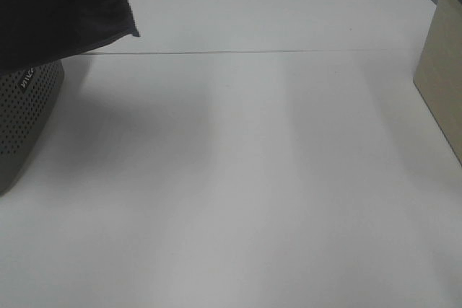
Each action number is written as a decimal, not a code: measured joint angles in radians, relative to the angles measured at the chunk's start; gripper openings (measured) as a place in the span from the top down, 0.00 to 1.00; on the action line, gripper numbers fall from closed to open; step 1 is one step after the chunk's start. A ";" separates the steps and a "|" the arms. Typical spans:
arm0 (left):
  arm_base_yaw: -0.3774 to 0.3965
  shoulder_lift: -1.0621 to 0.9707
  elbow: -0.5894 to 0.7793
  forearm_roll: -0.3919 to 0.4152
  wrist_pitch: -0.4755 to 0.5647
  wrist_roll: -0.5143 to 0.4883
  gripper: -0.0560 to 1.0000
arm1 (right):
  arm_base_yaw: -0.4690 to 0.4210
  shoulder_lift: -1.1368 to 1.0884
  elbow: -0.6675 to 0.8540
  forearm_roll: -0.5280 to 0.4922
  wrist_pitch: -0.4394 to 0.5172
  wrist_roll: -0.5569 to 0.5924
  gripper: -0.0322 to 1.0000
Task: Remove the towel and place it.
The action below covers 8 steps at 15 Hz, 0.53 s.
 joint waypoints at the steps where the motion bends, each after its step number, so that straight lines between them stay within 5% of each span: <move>1: -0.014 0.014 0.000 0.000 -0.009 0.022 0.95 | 0.000 0.073 -0.001 0.085 -0.021 -0.083 0.24; 5: -0.034 0.046 0.000 0.000 -0.013 0.045 0.95 | 0.000 0.359 -0.001 0.381 -0.081 -0.488 0.24; 6: -0.034 0.047 0.000 0.000 -0.014 0.046 0.95 | 0.000 0.439 -0.001 0.490 -0.085 -0.627 0.25; 7: -0.034 0.047 0.000 -0.006 -0.014 0.053 0.95 | 0.000 0.609 -0.029 0.723 -0.054 -0.918 0.27; 8: -0.034 0.047 0.000 -0.015 -0.014 0.058 0.95 | 0.000 0.698 -0.071 0.815 -0.014 -1.048 0.28</move>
